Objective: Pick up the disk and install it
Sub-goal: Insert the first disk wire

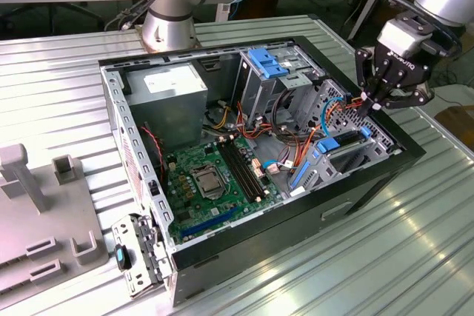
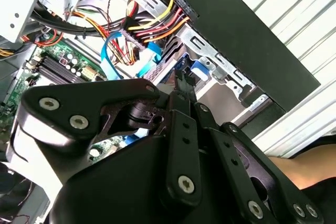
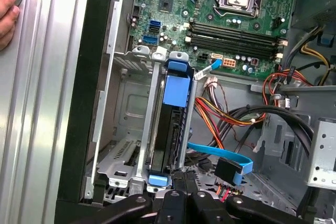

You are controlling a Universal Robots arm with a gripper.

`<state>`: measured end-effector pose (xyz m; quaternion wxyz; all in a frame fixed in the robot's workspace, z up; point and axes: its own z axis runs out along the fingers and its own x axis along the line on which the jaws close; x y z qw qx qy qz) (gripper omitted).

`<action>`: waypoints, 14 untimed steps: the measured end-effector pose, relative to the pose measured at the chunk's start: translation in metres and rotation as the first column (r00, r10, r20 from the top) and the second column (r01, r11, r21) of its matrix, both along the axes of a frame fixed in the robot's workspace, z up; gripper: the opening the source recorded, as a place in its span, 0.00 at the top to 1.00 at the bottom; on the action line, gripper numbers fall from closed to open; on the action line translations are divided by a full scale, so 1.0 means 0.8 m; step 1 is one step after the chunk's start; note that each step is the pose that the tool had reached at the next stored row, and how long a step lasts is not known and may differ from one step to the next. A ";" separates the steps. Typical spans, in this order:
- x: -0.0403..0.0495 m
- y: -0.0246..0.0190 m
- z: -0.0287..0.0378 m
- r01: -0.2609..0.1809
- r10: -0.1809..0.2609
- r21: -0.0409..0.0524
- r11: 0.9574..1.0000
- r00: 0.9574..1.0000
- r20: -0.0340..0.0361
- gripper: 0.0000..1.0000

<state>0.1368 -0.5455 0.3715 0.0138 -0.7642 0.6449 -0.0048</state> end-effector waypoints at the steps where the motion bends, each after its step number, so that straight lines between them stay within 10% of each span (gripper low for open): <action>1: 0.000 0.0010 0.0009 0.000 0.000 0.000 1.000 1.000 0.000 0.89; 10: 0.000 0.0158 0.0028 -0.025 0.025 -0.006 1.000 1.000 0.000 0.89; 14: 0.000 0.0176 0.0029 -0.120 0.120 -0.006 0.993 0.993 0.000 0.89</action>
